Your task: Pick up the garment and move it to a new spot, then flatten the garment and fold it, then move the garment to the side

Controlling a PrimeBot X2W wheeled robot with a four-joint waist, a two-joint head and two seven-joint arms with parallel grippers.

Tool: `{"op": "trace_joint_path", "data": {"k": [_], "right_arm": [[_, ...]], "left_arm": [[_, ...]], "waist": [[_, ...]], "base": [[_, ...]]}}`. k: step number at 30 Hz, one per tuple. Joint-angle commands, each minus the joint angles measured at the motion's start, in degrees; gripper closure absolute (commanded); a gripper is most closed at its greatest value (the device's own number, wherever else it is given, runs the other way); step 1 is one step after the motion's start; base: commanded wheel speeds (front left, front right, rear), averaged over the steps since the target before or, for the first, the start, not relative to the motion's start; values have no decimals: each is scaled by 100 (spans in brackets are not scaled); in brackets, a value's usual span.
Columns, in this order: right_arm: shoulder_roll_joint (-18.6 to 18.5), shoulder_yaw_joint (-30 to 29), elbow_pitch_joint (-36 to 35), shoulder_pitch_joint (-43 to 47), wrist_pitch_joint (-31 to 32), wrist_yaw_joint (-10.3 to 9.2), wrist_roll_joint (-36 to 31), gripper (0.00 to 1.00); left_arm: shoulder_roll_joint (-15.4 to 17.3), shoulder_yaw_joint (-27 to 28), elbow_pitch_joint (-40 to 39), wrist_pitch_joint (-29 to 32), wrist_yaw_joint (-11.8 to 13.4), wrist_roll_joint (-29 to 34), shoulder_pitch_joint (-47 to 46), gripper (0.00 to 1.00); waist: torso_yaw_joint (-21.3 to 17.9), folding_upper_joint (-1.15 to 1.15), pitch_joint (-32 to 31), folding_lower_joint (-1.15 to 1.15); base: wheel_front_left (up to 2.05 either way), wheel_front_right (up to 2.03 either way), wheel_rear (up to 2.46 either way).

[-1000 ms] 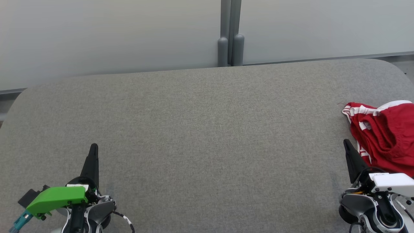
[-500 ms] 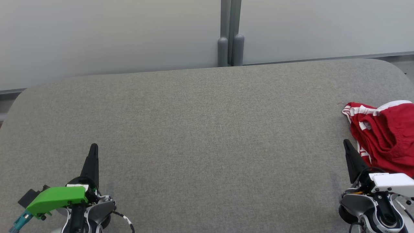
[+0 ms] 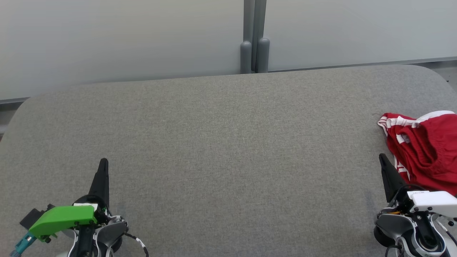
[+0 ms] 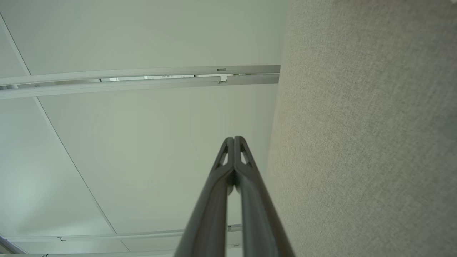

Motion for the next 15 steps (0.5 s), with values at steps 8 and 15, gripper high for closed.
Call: {"op": "trace_joint_path", "data": {"k": [8, 15], "right_arm": [[-10, -16, 11, -72, 30, 4, -41, 100], [-8, -19, 11, -73, 34, 4, -44, 100]], "left_arm": [[-2, 13, 14, 27, -15, 16, -68, 100], [-3, 14, 13, 28, -15, 16, -68, 100]], "waist": [[0, 33, 0, 0], [0, 33, 0, 0]], "base": [[0, 0, 0], [0, 0, 0]]}}
